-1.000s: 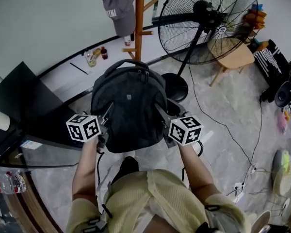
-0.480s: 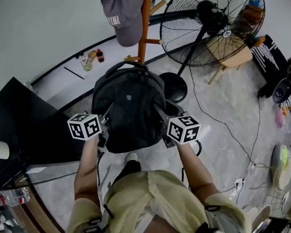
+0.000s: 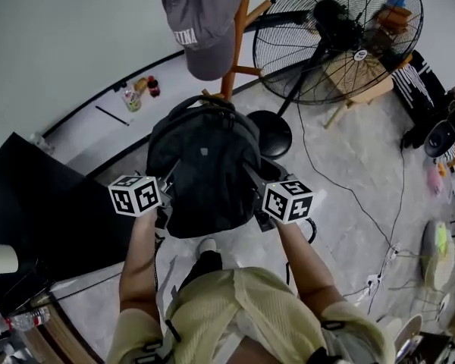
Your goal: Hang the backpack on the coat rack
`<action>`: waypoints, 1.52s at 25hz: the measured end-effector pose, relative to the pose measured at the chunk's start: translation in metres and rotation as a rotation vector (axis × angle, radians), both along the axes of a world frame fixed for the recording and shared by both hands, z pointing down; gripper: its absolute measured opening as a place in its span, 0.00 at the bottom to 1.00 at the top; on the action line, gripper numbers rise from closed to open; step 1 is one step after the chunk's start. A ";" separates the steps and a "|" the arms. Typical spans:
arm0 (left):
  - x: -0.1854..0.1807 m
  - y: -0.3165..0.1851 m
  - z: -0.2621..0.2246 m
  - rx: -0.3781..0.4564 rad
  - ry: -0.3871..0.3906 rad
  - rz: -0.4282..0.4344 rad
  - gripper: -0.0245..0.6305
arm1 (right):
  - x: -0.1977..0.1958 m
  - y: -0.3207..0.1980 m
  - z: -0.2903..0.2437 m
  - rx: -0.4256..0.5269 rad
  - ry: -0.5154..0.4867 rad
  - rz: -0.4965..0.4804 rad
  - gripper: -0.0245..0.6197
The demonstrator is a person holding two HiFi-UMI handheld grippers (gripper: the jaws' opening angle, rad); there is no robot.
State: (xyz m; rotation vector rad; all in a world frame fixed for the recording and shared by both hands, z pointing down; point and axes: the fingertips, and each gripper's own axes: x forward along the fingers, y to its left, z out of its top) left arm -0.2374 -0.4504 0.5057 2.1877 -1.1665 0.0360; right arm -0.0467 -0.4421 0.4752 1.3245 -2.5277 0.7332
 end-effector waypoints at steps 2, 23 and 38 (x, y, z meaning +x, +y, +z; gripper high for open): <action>-0.002 -0.003 0.004 -0.005 0.004 0.009 0.19 | -0.002 -0.001 0.004 -0.008 0.004 0.007 0.30; 0.005 -0.034 0.030 -0.027 0.062 0.091 0.18 | 0.000 -0.015 0.025 -0.070 0.055 0.045 0.29; 0.013 -0.059 0.051 0.020 0.072 0.126 0.19 | 0.007 -0.029 0.044 -0.097 0.099 0.074 0.29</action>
